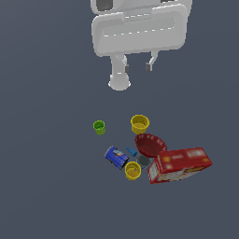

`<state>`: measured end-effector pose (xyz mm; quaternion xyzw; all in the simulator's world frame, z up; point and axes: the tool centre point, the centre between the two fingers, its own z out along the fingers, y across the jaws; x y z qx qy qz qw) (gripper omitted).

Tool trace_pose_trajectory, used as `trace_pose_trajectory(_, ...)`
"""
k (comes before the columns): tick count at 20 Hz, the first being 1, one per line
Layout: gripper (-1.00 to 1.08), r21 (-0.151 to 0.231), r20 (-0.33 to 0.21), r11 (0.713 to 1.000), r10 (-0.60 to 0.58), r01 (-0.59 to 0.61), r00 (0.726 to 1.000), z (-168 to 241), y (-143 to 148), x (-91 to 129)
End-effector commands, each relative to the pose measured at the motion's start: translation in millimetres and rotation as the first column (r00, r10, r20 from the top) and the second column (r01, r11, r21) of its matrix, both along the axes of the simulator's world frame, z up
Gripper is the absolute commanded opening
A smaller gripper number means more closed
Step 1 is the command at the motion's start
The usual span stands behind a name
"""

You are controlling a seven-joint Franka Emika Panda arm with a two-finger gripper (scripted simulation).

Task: Pick up a designated object from a clutter of objects.

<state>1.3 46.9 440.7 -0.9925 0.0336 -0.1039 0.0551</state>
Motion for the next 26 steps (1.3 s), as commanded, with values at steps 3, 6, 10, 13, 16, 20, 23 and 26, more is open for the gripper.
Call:
trace_pose_trajectory(3, 0.28, 0.022, 0.109, 0.999, -0.028, 0.026, 0.994, 64.4, 21.0, -11.3)
trace_pose_trajectory(6, 0.28, 0.026, 0.177, 0.999, -0.043, 0.039, 0.983, 102.6, 38.7, -22.1)
trace_pose_trajectory(10, 0.28, 0.021, 0.258, 0.998, -0.056, 0.053, 0.965, 144.9, 67.5, -38.7)
trace_pose_trajectory(13, 0.28, 0.009, 0.310, 0.998, -0.061, 0.061, 0.949, 168.9, 92.8, -51.3)
trace_pose_trajectory(16, 0.28, -0.010, 0.355, 0.998, -0.061, 0.070, 0.933, 185.4, 120.9, -62.9)
trace_pose_trajectory(20, 0.28, -0.047, 0.402, 0.996, -0.056, 0.081, 0.914, 194.5, 161.5, -74.7)
trace_pose_trajectory(23, 0.28, -0.080, 0.427, 0.993, -0.049, 0.092, 0.903, 191.3, 192.9, -79.8)
trace_pose_trajectory(26, 0.28, -0.119, 0.442, 0.987, -0.040, 0.103, 0.896, 179.1, 223.7, -80.8)
